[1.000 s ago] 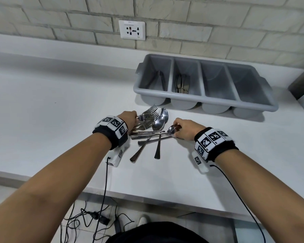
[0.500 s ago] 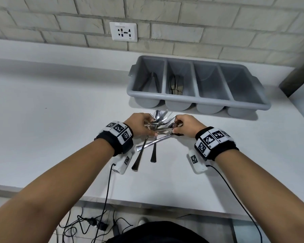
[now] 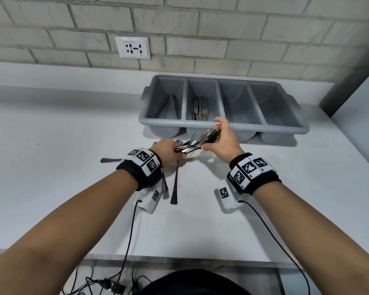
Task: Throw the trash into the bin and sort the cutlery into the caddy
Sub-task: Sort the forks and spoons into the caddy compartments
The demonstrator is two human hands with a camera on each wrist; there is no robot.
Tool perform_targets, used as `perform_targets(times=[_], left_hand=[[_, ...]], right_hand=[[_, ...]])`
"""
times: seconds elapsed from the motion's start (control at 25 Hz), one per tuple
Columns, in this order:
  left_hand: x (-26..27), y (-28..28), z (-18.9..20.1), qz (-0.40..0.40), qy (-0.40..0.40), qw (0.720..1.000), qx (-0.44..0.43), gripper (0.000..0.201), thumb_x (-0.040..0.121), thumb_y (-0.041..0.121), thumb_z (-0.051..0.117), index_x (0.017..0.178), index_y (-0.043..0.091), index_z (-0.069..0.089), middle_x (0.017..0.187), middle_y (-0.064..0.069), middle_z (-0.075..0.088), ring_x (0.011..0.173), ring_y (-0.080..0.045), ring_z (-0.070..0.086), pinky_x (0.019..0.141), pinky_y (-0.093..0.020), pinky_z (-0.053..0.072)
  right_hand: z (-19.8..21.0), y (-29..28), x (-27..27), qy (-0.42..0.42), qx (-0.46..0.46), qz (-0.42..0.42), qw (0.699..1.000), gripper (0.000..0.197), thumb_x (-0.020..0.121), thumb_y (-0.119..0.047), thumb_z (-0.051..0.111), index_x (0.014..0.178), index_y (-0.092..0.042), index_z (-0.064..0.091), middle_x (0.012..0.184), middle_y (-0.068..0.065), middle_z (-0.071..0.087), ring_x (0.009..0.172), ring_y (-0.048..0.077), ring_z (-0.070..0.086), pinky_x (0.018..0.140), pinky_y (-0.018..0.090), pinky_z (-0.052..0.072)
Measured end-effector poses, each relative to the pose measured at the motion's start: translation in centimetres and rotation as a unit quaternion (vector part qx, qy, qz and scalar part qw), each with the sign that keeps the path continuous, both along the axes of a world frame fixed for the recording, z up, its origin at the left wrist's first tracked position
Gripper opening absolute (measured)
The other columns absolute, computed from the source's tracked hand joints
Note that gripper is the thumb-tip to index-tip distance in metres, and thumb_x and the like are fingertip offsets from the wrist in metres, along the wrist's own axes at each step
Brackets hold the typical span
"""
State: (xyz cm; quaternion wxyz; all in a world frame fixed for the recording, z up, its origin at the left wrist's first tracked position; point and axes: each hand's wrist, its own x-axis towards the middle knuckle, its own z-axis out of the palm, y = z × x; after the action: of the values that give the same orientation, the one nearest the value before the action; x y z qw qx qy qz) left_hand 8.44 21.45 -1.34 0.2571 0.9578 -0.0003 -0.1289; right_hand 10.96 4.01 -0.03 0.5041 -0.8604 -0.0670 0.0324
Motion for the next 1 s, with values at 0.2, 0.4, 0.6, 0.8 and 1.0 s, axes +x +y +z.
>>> perform_targets(times=[0.2,0.4,0.6,0.8,1.0], left_hand=[[1.2,-1.0,2.2,0.068,-0.06,0.988,-0.123,0.016,0.085,0.018,0.066,0.088,0.004,0.073,0.056,0.005,0.056,0.037,0.005,0.054,0.04,-0.003,0.036],[2.1,-4.0,4.1,0.09,-0.101,0.981,-0.136,0.024,0.086,0.025,0.063,0.094,0.004,0.072,0.078,-0.012,0.067,0.071,-0.021,0.059,0.069,-0.025,0.045],[1.8,-6.9,3.7,0.095,-0.131,0.978,-0.133,0.003,0.087,0.014,0.056,0.088,0.012,0.055,0.081,-0.005,0.058,0.077,-0.019,0.053,0.069,-0.025,0.04],[1.5,-8.6,3.1,0.053,-0.088,0.973,-0.205,0.018,0.082,-0.001,0.05,0.09,0.014,0.047,0.07,0.002,0.056,0.074,-0.02,0.055,0.067,-0.028,0.046],[1.5,-9.8,2.2,0.056,-0.046,0.923,-0.379,0.019,0.089,-0.002,0.05,0.098,0.013,0.058,0.069,0.0,0.055,0.059,-0.014,0.053,0.052,-0.023,0.048]], right_hand=[[0.0,1.1,-0.8,0.151,0.184,-0.002,0.971,0.049,0.088,0.006,0.047,0.133,-0.01,0.038,0.117,0.007,0.051,0.096,0.021,0.056,0.089,0.042,0.05],[0.8,2.1,-1.5,0.255,0.257,0.079,0.929,0.022,0.099,-0.009,0.032,0.092,-0.014,0.051,0.087,0.004,0.059,0.072,0.018,0.06,0.057,0.026,0.055],[0.4,1.2,-0.7,0.243,0.331,0.023,0.911,0.033,0.101,-0.024,0.027,0.111,-0.009,0.055,0.086,0.004,0.059,0.073,0.018,0.059,0.063,0.032,0.047],[-0.1,-0.5,-0.4,0.222,0.324,0.004,0.92,0.025,0.099,-0.009,0.032,0.113,-0.015,0.052,0.088,0.0,0.062,0.073,0.015,0.059,0.056,0.033,0.054],[-1.0,-2.1,0.4,0.176,0.31,-0.063,0.932,0.026,0.1,-0.01,0.03,0.114,-0.018,0.05,0.104,0.012,0.06,0.077,0.018,0.059,0.064,0.036,0.053]])
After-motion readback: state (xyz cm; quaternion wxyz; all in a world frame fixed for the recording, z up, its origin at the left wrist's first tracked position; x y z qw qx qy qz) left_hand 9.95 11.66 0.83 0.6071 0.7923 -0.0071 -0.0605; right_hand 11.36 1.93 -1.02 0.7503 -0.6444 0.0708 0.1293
